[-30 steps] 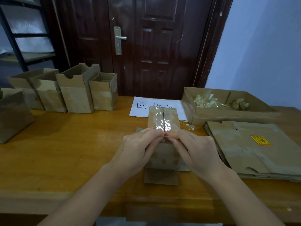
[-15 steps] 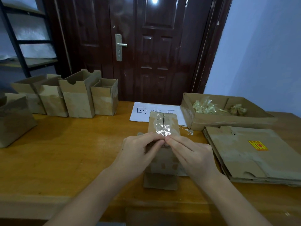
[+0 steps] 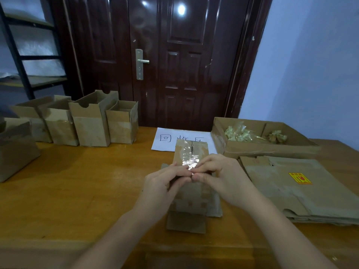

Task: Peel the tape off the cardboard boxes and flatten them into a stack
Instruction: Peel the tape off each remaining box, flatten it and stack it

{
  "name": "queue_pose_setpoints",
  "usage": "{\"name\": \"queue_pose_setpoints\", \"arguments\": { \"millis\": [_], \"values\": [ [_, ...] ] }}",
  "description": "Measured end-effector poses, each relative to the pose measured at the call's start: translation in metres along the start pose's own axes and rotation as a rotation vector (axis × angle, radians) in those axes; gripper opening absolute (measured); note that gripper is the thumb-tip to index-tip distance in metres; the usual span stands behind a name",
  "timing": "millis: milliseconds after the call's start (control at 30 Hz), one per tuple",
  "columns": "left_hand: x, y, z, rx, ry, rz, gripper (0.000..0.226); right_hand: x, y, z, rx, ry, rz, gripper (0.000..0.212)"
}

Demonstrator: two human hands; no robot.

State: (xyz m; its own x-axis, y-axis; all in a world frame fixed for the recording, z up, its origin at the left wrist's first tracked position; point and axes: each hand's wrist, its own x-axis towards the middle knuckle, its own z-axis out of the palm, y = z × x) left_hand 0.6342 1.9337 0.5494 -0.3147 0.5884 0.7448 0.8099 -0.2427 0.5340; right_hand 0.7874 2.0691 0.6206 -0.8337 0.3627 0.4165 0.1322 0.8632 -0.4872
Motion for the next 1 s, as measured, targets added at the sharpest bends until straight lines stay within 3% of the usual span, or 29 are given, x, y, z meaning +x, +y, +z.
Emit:
{"name": "queue_pose_setpoints", "arguments": {
  "millis": [100, 200, 267, 400, 500, 567, 767, 933, 1000],
  "values": [
    [-0.005, 0.004, 0.000, 0.061, -0.019, -0.060, 0.032, 0.005, -0.001, -0.001, 0.027, -0.009, -0.008, 0.003],
    [-0.007, 0.009, -0.002, 0.165, -0.037, -0.220, 0.044, 0.009, -0.003, 0.003, -0.096, 0.058, -0.029, 0.011],
    [-0.008, 0.018, 0.002, 0.306, -0.046, -0.222, 0.051, 0.013, -0.008, 0.007, -0.137, 0.064, -0.045, 0.015],
    [-0.008, 0.036, 0.015, 0.476, -0.052, -0.250, 0.082, 0.023, -0.013, 0.003, -0.110, -0.077, -0.075, 0.011],
    [-0.008, 0.030, 0.016, 0.461, -0.098, -0.230, 0.080, 0.028, -0.011, -0.007, 0.015, -0.188, -0.002, 0.006],
    [-0.010, 0.025, 0.014, 0.431, -0.124, -0.228, 0.079, 0.031, -0.010, -0.005, 0.030, -0.126, 0.069, 0.001],
    [-0.007, 0.028, 0.016, 0.585, -0.081, -0.172, 0.077, 0.034, -0.018, 0.015, 0.059, -0.053, 0.151, 0.014],
    [-0.006, 0.020, 0.017, 0.599, -0.102, -0.189, 0.079, 0.039, -0.029, 0.031, -0.350, 0.096, 0.039, 0.009],
    [-0.006, 0.017, 0.016, 0.596, -0.103, -0.174, 0.077, 0.040, -0.032, 0.034, -0.376, 0.097, -0.010, 0.009]
  ]
}}
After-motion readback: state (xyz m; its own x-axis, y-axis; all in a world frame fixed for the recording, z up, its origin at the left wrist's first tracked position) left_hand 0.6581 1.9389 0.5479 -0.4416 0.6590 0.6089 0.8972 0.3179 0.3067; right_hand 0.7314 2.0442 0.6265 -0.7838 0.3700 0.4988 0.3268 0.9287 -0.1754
